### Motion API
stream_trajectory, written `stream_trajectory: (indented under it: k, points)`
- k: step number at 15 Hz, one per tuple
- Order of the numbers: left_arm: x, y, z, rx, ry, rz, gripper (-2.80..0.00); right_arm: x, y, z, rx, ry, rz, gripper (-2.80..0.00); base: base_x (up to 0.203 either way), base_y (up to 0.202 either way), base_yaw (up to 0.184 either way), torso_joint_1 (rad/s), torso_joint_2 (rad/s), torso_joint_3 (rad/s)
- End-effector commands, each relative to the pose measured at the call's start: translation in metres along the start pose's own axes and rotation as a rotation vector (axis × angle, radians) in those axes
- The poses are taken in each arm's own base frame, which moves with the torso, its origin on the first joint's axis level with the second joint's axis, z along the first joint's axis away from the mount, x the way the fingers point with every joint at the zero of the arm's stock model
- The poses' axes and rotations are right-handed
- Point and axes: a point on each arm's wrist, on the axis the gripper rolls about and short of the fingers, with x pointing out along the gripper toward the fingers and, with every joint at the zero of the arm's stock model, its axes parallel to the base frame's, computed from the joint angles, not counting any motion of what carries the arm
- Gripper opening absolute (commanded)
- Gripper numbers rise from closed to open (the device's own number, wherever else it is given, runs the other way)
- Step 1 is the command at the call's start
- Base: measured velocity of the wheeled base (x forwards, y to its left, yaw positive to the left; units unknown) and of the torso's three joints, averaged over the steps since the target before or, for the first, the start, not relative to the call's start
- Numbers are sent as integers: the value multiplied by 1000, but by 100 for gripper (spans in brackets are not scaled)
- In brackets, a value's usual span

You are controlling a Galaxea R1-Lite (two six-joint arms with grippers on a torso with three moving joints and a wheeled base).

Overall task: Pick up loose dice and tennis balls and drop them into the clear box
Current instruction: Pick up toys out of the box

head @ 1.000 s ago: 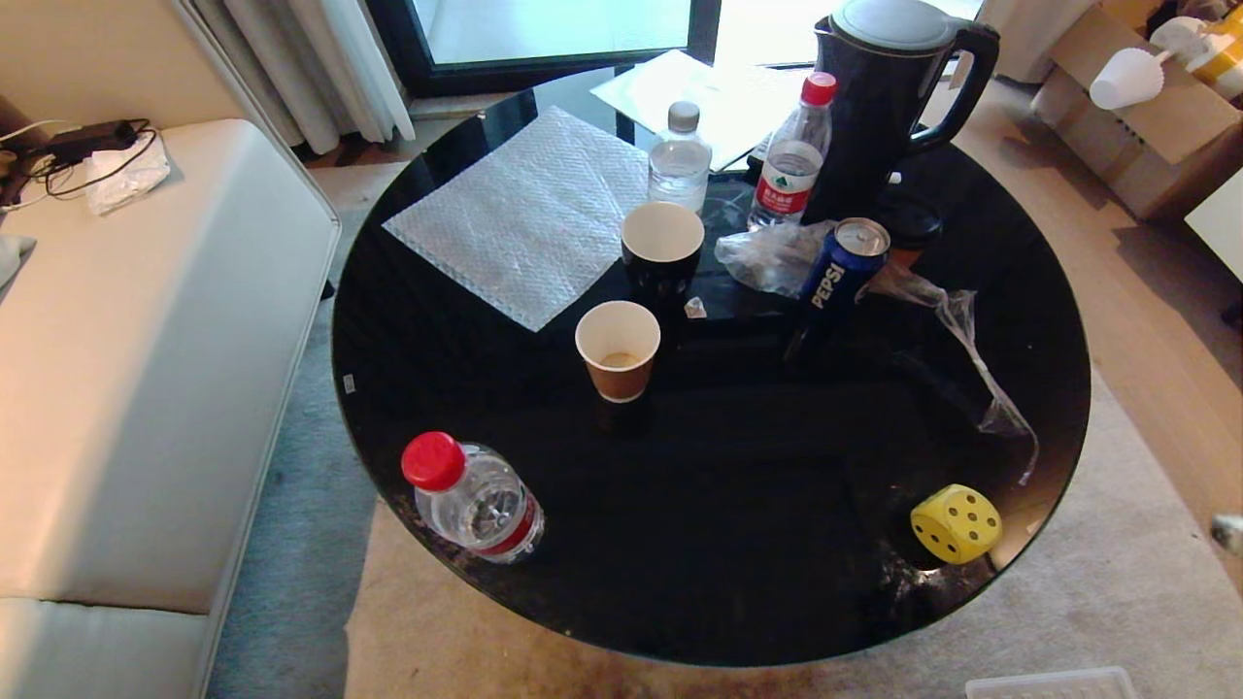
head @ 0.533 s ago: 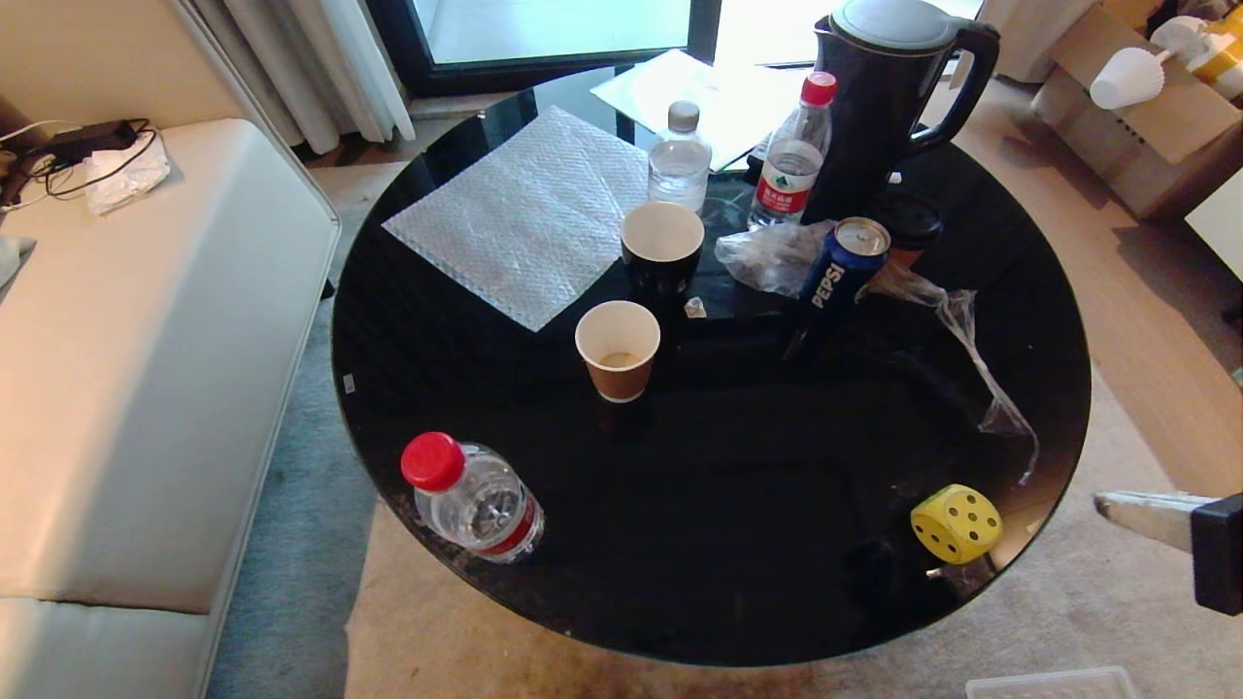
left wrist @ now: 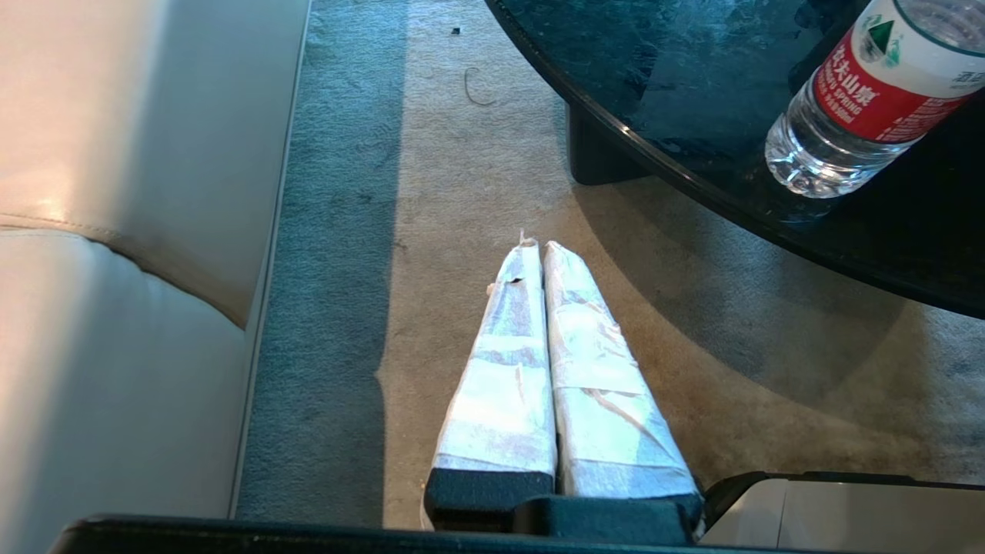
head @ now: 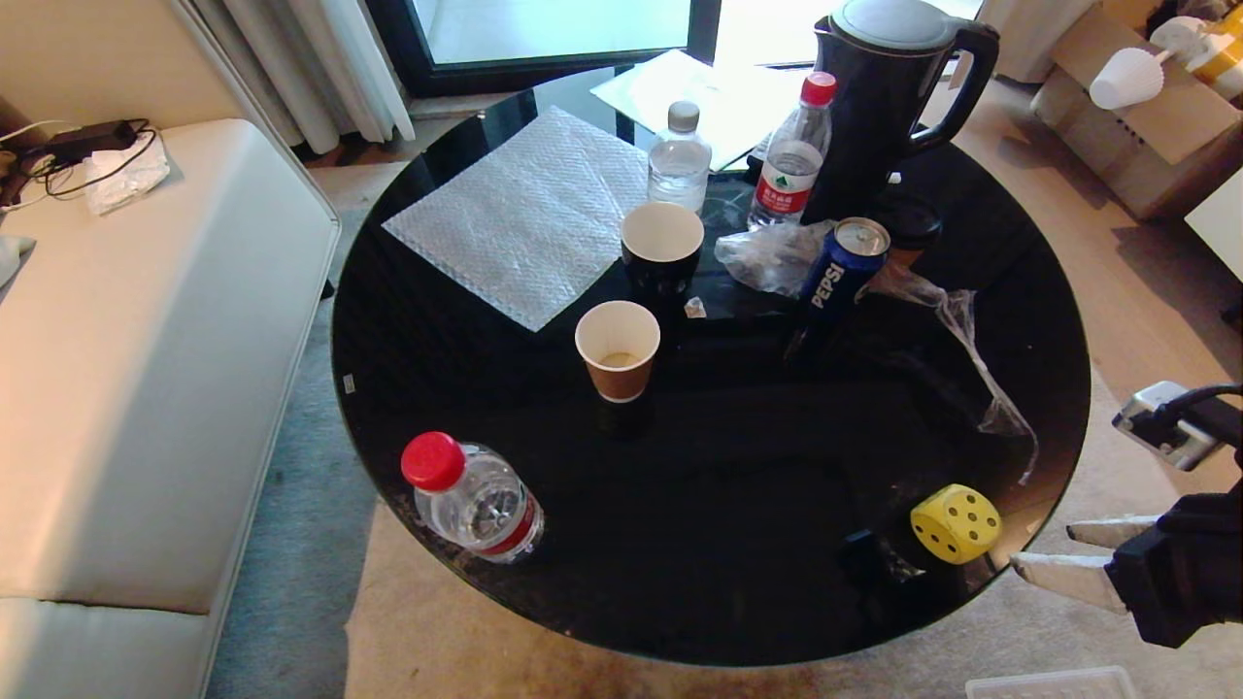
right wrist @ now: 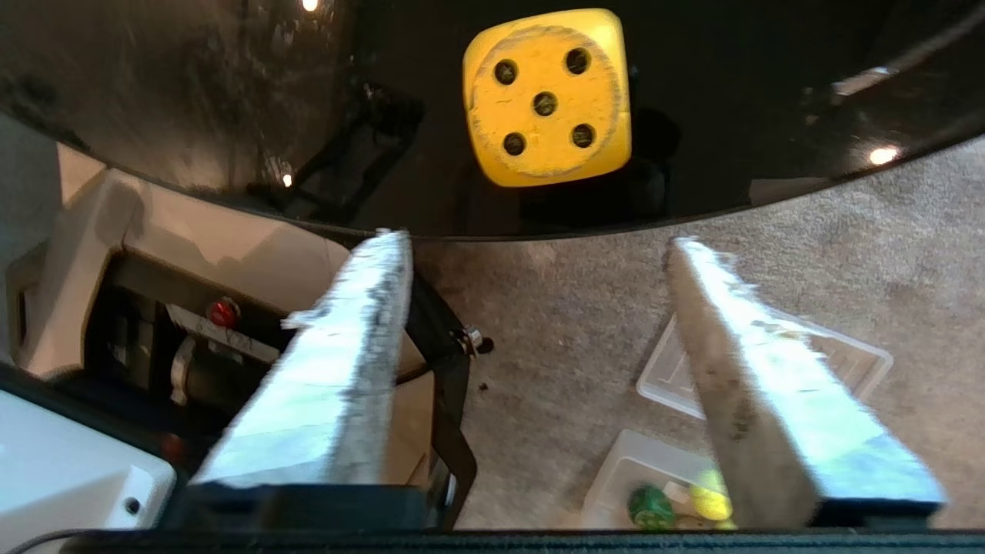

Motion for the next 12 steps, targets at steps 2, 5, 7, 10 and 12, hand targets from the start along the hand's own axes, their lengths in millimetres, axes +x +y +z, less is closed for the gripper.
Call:
stream_trajectory:
  k: [2, 5, 7, 10, 12]
  points:
    - [0, 0, 0, 0, 2, 0, -280, 7, -1, -1, -3, 26, 20, 0, 0, 0, 0, 0, 0, 0]
    - [0, 0, 0, 0, 2, 0, -280, 14, -1, -1, -3, 41, 62, 0, 0, 0, 0, 0, 0, 0]
    - [0, 0, 0, 0, 2, 0, -280, 14, -1, -1, -3, 41, 62, 0, 0, 0, 0, 0, 0, 0]
    - [0, 0, 0, 0, 0, 0, -280, 35, -7, 10, -28, -23, 52, 0, 0, 0, 0, 0, 0, 0]
    - [0, 0, 0, 0, 0, 0, -280, 43, -10, 15, -60, -53, 47, 0, 0, 0, 0, 0, 0, 0]
